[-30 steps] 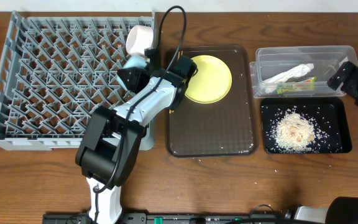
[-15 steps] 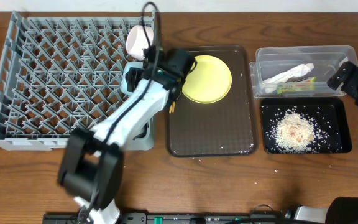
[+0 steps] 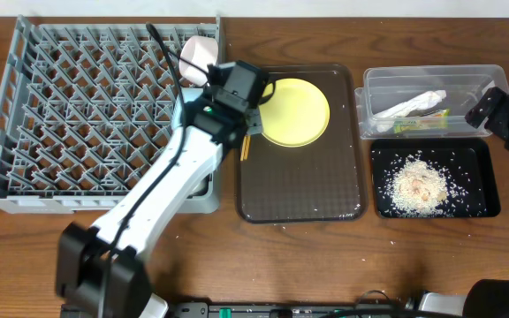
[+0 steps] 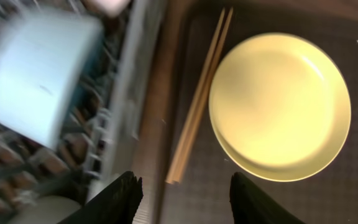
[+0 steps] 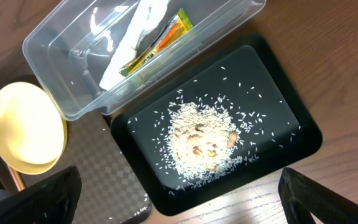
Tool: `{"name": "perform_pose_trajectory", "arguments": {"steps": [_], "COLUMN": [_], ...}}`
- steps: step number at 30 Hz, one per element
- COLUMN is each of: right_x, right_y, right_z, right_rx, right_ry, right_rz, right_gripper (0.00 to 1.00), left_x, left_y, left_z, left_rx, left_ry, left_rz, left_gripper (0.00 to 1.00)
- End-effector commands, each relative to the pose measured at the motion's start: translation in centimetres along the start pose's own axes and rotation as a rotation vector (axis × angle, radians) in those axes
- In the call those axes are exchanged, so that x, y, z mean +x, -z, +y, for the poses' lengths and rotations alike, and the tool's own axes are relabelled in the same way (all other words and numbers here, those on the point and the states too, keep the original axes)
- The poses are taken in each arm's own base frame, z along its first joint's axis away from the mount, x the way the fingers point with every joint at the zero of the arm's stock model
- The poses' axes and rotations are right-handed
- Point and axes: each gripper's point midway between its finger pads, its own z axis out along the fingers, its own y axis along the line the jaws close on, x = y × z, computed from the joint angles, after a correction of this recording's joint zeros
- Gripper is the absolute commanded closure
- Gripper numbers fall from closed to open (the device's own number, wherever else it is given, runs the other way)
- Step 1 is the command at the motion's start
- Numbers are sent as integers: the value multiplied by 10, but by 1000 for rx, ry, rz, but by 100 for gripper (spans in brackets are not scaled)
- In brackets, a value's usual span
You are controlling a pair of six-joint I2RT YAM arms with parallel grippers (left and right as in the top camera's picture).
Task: Sort waste into correct bins and load items into the dishwasher
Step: 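Move the left gripper to the yellow plate and grasp its edge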
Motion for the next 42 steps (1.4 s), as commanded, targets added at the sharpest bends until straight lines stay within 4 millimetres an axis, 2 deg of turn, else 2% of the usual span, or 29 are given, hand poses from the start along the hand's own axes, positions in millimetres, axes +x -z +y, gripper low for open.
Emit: {"name": "perform_pose_trajectory", "arguments": {"steps": [1, 9, 13, 16, 19, 26, 30, 36, 42], "right_x": [-3, -3, -3, -3, -3, -3, -3, -3, -3], "right_y": [9, 9, 9, 9, 9, 9, 9, 9, 9], "right_z": [0, 0, 0, 0, 0, 0, 0, 0, 0], "right_rx": [0, 0, 0, 0, 0, 0, 0, 0, 0], "right_ry": [-7, -7, -7, -7, -7, -7, -7, -7, -7], "right_rz": [-30, -30, -30, -30, -30, -30, -30, -30, -30], "right_gripper": [1, 1, 1, 1, 1, 1, 1, 1, 1], "left_x": [24, 45, 52, 61, 67, 63, 68, 75, 76], "left_y": [-26, -76, -96, -110, -119, -128, -134, -138, -138], "left_z": [-12, -42, -47, -44, -42, -50, -48, -50, -49], "left_rx": [-6, 5, 0, -27, -44, -12, -24, -22, -25], "left_ry": [200, 204, 257, 293, 296, 305, 301, 295, 293], "left_rz": [93, 109, 113, 133, 145, 121, 132, 159, 162], "left_gripper": [51, 51, 51, 51, 51, 52, 54, 66, 92]}}
